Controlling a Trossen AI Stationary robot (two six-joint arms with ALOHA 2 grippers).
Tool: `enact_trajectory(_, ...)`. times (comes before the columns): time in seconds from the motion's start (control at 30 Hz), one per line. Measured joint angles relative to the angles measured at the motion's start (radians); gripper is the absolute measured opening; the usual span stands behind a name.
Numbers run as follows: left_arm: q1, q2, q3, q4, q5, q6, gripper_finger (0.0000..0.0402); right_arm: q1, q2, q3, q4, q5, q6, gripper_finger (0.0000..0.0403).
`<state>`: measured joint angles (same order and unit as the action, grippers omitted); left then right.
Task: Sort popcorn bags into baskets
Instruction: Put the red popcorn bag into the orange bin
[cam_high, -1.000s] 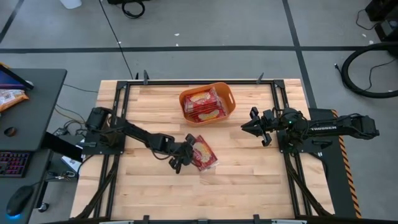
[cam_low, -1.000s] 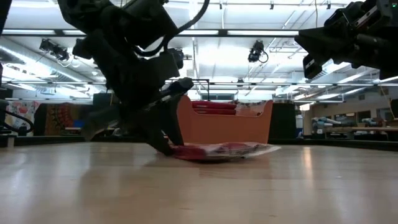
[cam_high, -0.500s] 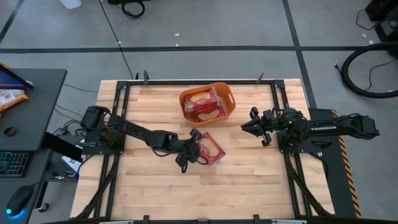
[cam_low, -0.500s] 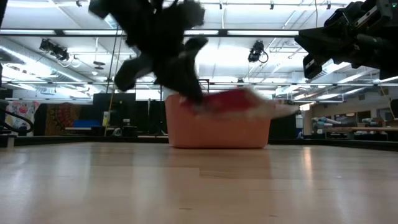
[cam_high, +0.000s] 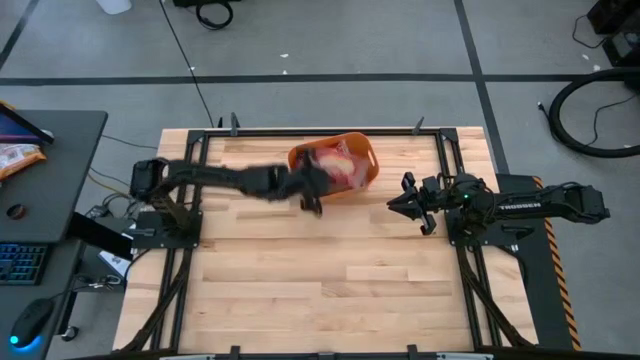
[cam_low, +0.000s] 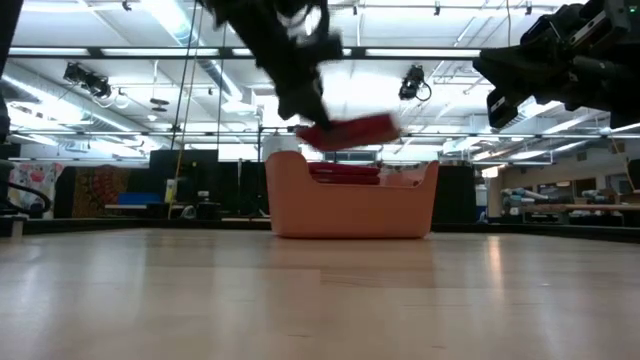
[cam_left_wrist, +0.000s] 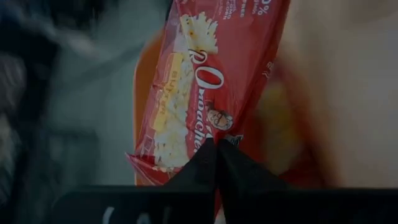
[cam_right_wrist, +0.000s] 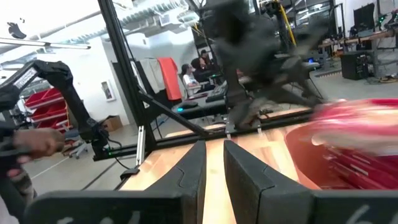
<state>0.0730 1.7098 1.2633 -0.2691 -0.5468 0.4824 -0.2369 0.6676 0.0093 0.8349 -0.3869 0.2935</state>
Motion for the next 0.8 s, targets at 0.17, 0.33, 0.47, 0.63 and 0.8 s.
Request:
enact_trajectory(0.17,0.172,0.001,0.0,-0.081,0.174,-0.197,0.0012,0.0,0.0,0.0,0.001,0.0,0.0,0.0061)
enact_trajectory(0.33,0.223,0.004,0.0,-0.107,0.256,-0.318,0.0032,0.0,0.0,0.0,0.002,0.0,0.0,0.0061)
enact_trajectory(0.47,0.196,0.004,0.0,-0.084,0.255,-0.341,0.0077,0.0,0.0,0.0,0.001,0.0,0.0,0.0061)
enact_trajectory(0.63,0.163,-0.013,0.0,-0.046,0.244,-0.324,0.0125,0.0,0.0,0.0,0.002,0.0,0.0,0.0061)
enact_trajectory(0.8,0.145,-0.051,0.0,-0.036,0.223,-0.179,0.0138,0.0,0.0,0.0,0.001,0.0,0.0,0.0061)
